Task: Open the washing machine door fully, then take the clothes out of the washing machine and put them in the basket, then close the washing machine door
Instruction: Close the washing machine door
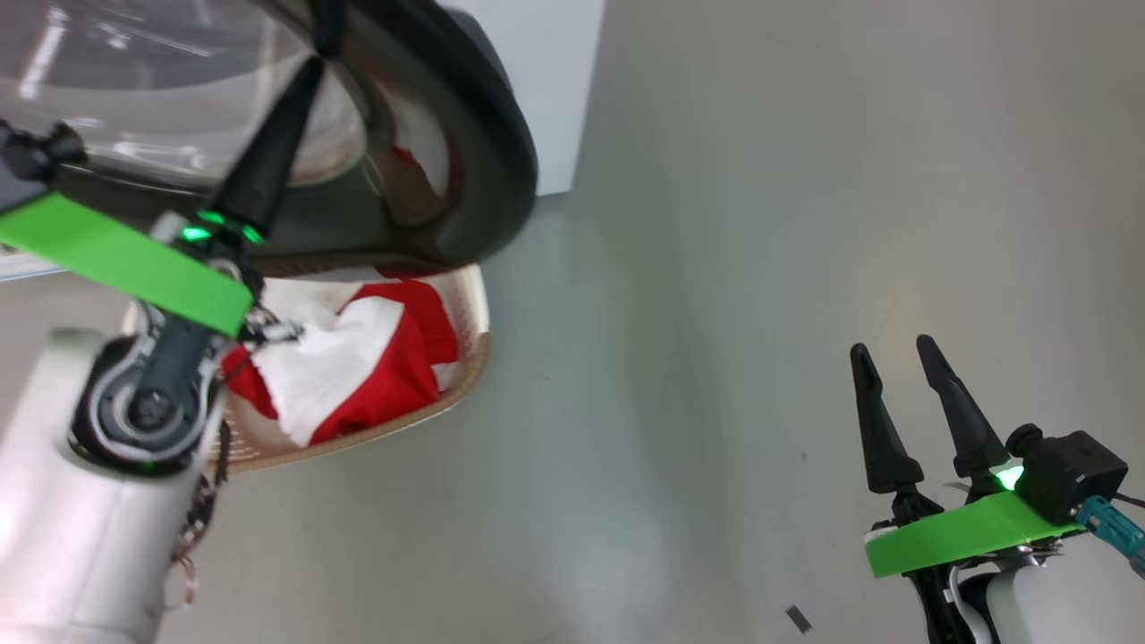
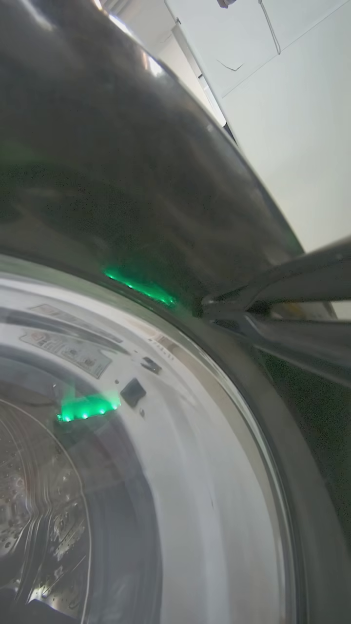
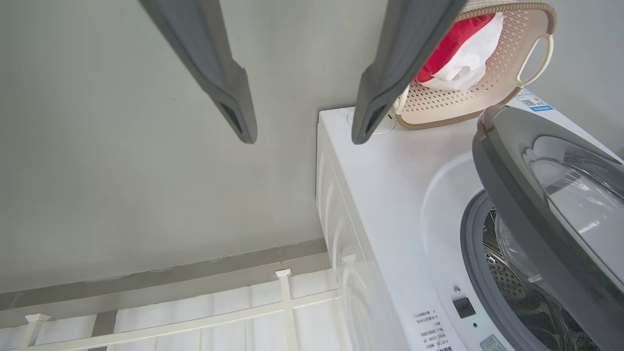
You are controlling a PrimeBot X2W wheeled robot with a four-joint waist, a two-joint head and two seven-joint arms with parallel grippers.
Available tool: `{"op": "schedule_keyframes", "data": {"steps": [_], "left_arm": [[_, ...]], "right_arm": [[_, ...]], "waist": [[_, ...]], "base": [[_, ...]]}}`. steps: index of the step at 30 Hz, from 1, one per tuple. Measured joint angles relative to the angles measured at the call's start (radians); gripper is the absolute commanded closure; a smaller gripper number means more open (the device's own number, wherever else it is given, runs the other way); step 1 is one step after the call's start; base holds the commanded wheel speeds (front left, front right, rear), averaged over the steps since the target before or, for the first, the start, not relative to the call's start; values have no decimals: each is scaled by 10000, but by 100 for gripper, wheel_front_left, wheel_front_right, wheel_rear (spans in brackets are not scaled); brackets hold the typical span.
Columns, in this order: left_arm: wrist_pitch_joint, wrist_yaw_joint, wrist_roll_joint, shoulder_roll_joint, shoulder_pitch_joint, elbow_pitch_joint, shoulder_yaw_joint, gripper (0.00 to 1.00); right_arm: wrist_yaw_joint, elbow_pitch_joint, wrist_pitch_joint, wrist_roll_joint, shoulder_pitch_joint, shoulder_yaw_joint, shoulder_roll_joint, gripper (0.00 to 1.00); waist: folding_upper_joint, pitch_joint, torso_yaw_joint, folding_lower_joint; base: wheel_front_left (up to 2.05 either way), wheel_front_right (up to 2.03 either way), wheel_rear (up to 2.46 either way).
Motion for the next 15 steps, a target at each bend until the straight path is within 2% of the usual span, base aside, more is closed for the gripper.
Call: {"op": "schedule_keyframes", "data": {"steps": [8,15], "left_arm": [[-1001,0,-96,545,-856,894,-357,100],[-1492,-2,-234,800,-1172,1331,-761,100]], "right_arm": [[0,-54,0,247,-70,211,2,0],[0,-59,0,261,-71,217,4,0]], "waist": [[0,231,-566,0],[0,232,-708,0]], "base": [[0,0,0],[0,0,0]]}}
